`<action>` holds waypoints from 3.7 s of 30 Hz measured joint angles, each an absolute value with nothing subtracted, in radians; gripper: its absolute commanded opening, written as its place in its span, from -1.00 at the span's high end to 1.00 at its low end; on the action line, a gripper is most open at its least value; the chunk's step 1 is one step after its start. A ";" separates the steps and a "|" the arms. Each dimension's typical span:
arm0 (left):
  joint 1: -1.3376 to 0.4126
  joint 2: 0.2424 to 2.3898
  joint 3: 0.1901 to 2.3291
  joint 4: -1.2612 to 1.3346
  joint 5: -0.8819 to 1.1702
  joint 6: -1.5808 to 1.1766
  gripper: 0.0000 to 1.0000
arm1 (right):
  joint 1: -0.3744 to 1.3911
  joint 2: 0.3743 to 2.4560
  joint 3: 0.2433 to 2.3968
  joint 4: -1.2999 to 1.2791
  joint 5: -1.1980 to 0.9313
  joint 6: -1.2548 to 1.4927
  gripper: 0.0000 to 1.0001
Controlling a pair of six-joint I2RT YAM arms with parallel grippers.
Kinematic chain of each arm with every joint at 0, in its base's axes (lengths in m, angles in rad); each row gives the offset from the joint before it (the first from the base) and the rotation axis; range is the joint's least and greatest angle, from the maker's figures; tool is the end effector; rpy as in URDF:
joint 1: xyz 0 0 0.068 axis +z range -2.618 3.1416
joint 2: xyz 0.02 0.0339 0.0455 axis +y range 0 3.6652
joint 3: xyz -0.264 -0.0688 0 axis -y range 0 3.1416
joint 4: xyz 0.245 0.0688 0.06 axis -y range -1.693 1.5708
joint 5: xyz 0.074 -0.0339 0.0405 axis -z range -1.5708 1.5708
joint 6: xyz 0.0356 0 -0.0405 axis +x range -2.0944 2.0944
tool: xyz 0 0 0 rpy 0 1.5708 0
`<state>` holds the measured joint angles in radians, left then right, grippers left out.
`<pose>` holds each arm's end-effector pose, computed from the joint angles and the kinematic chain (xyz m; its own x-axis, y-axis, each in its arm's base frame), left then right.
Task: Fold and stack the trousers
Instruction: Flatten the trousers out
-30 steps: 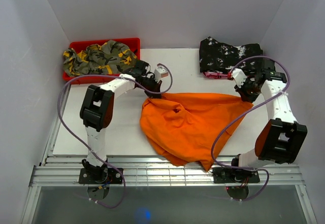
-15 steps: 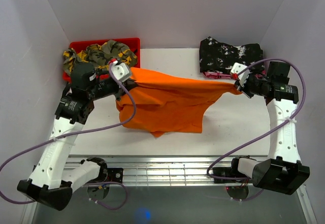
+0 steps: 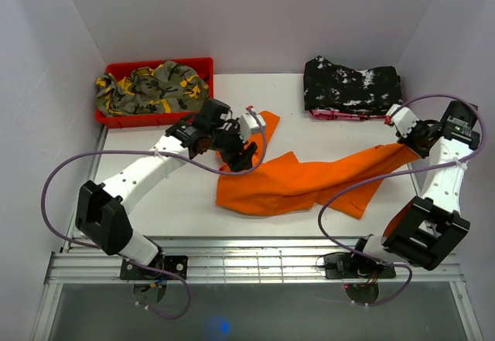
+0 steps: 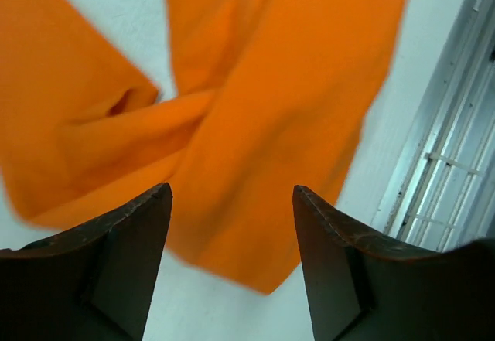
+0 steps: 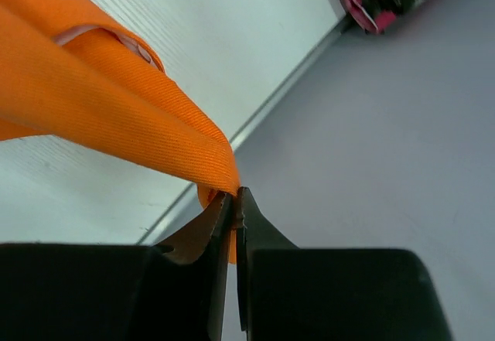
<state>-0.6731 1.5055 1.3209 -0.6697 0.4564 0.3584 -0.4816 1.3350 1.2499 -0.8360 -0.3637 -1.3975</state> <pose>0.2437 -0.2144 0.3110 -0.2765 0.6232 -0.7316 0.9428 0.3234 -0.0809 0.2473 -0.1150 0.3237 -0.3602 -0.8505 -0.3833 -0.6534 0.5233 -0.5470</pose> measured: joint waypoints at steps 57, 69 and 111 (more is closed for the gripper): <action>-0.355 0.598 0.993 -0.569 0.354 0.653 1.00 | -0.561 1.198 1.346 -0.896 -0.593 -1.505 0.85; -0.355 1.311 1.128 -0.101 0.316 0.665 1.00 | -0.503 1.625 1.555 -0.796 -0.467 -1.382 0.85; -0.426 2.053 1.466 -0.699 0.559 1.031 -0.11 | -0.201 1.506 0.783 -0.989 -0.046 -1.415 0.84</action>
